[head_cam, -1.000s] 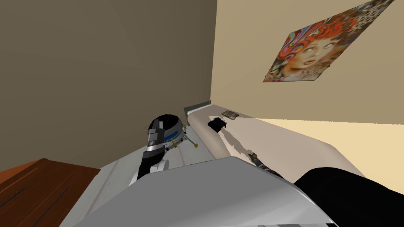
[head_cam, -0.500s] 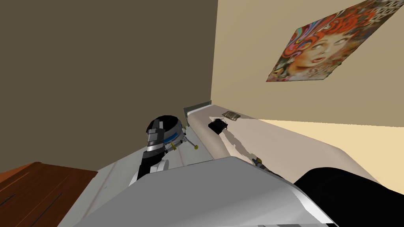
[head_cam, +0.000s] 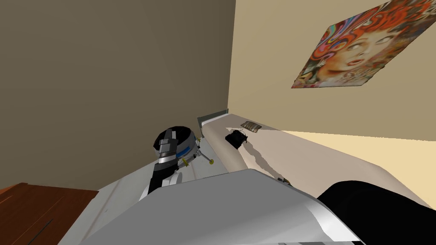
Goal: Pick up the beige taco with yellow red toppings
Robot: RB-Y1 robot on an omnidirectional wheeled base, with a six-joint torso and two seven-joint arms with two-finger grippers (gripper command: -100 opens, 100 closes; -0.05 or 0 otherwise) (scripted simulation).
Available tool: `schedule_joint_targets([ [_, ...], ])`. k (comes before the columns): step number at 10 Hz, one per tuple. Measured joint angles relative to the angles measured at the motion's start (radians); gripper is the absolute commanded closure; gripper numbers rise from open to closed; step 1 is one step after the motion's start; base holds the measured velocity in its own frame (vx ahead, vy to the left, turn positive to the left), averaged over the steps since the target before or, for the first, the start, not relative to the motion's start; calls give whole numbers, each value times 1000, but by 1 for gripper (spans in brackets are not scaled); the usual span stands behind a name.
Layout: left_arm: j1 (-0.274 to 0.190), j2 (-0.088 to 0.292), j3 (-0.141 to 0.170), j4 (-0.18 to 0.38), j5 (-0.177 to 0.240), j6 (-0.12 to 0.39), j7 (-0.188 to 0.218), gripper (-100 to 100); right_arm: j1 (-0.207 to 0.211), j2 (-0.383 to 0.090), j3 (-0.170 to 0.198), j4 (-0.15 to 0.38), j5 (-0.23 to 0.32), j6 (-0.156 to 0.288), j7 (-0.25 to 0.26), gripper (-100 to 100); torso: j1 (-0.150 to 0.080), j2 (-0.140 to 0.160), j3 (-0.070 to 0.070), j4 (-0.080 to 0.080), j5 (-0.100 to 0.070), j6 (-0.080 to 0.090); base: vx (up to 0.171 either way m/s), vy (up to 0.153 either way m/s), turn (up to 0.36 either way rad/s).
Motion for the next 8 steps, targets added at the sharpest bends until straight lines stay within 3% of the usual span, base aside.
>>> schedule_joint_targets([
  [2, 0, 0, 0, 0, 0, 0, 0, 0, -2, -18, 24, 17, 0, 37, -6, -100, -1, 1, 1, 0, 0, 0, 58, -16, -3],
  [3, 0, 0, 0, 0, 0, 0, 0, 0, -2, -19, 25, 15, -1, 42, -7, 0, 0, 4, 2, 1, 0, 0, 7, -2, 2],
  [4, 0, 0, 0, 0, 0, 0, 0, 0, -2, -19, 25, 15, -1, 42, -7, -100, 1, 6, 3, 1, 0, 0, -3, -14, 29],
  [8, 0, 0, 0, 0, 0, 0, 0, 0, -67, 21, 23, 111, 8, 15, 15, -100, -1, 8, 5, 2, 0, 0, -9, -26, 33],
])
